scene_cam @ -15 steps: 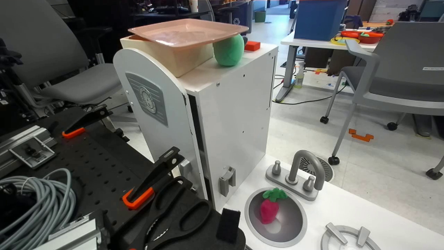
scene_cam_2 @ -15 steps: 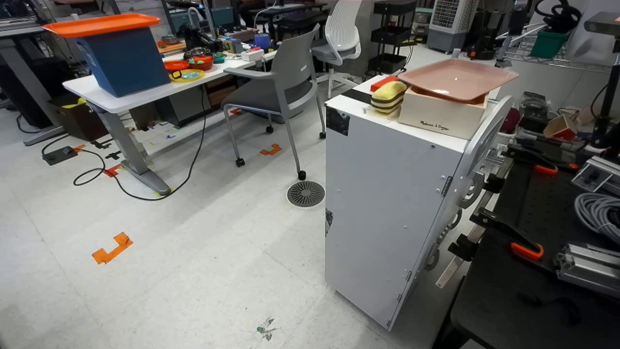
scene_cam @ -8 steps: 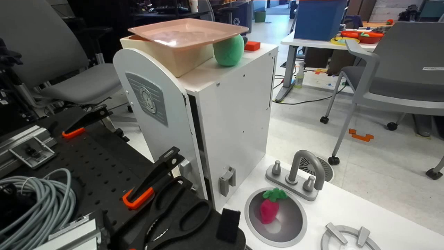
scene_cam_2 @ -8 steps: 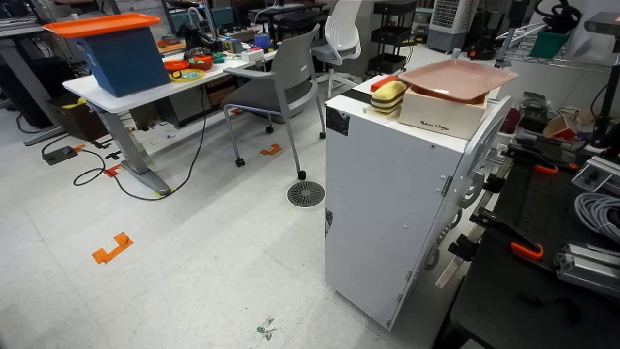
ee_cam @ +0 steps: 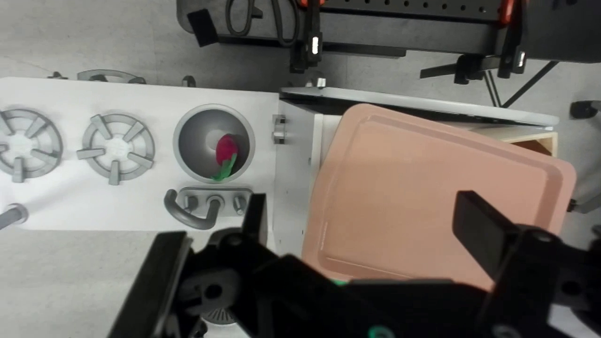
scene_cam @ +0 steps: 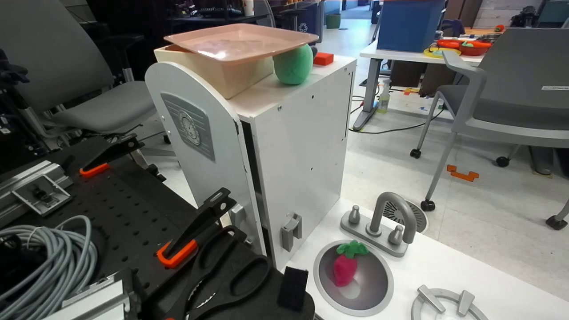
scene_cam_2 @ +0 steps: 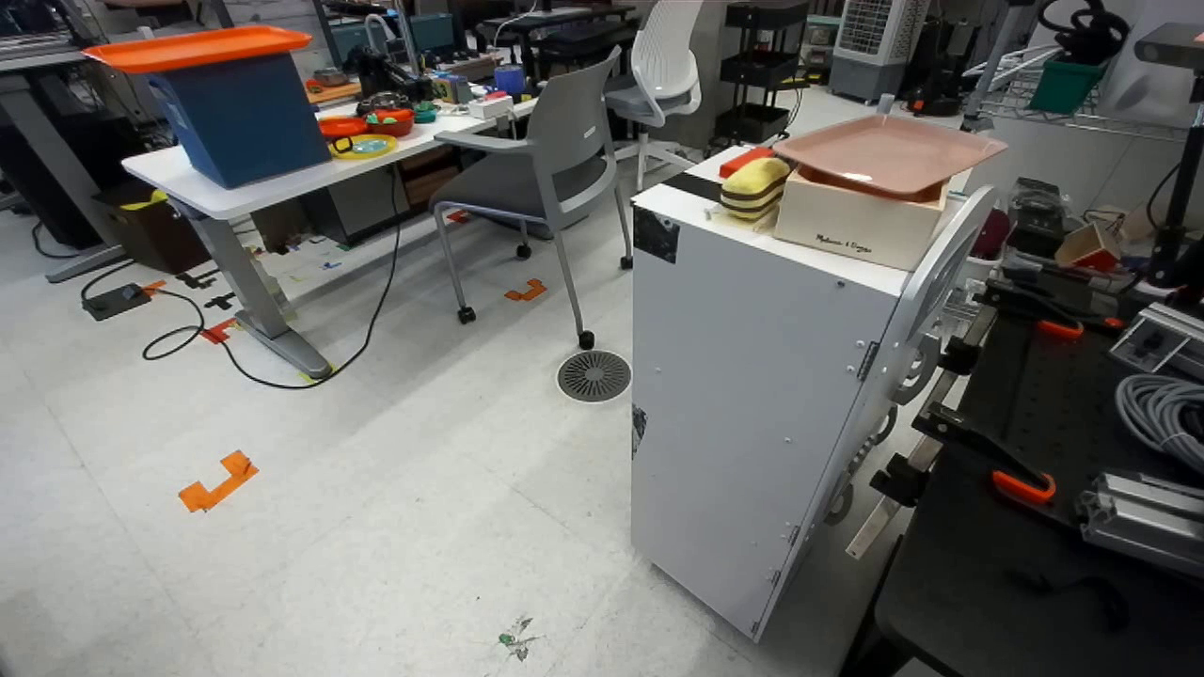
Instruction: Pick up the peach tray from the top of the white box and place it down on the box
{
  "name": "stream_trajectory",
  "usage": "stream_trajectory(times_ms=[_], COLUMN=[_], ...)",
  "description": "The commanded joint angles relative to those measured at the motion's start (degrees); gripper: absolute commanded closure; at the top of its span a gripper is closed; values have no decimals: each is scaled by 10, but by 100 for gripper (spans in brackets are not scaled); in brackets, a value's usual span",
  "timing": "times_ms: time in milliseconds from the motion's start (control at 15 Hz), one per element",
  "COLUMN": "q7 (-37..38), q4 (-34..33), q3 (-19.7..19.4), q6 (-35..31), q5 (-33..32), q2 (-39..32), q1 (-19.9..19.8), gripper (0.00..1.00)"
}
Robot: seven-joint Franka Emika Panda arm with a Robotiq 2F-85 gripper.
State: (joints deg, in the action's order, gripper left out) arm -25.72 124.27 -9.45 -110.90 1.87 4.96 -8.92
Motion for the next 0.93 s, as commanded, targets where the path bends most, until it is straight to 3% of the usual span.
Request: stream_trajectory(times_ms=[0, 867], q7=[45, 30], q4=[28, 24], q3=[7, 1], q6=[-40, -30], q5=[-61, -47], q2=[38, 25], q1=[5, 9], gripper=[0, 0])
